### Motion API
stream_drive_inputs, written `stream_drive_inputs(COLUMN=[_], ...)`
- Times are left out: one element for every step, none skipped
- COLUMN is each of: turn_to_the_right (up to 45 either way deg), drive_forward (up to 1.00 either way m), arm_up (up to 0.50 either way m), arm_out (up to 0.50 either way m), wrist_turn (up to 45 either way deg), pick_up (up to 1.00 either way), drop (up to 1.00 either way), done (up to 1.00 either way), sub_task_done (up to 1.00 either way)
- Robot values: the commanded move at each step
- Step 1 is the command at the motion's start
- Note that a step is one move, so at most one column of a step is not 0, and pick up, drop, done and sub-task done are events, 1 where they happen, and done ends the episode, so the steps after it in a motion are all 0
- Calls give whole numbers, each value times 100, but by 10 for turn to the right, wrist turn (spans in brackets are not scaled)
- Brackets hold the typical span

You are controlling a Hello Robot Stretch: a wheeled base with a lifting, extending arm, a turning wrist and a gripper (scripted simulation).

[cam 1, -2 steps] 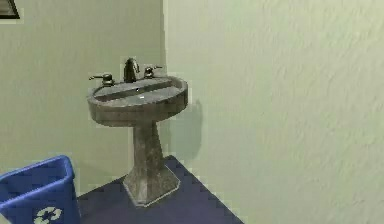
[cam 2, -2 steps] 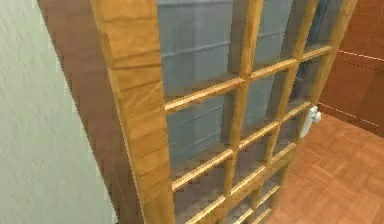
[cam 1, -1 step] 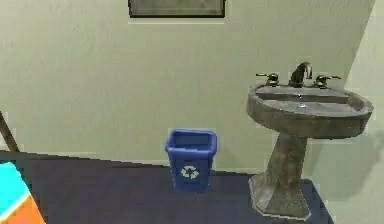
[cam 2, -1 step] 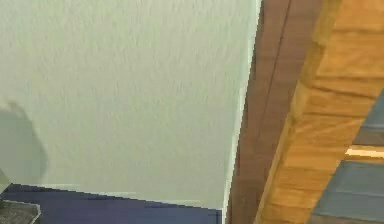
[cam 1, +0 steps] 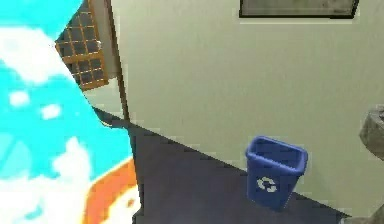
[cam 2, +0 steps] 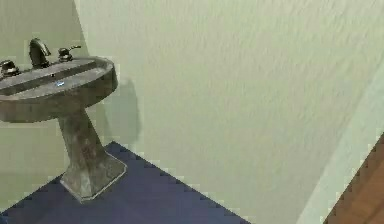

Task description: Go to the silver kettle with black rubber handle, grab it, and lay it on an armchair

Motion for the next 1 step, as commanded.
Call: stream_drive_inputs(turn_to_the_right=[0], drive_forward=[95], arm_up=[0], arm_out=[0], wrist_turn=[0], pick_up=[0], drop=[0], done=[0], sub_task_done=[0])
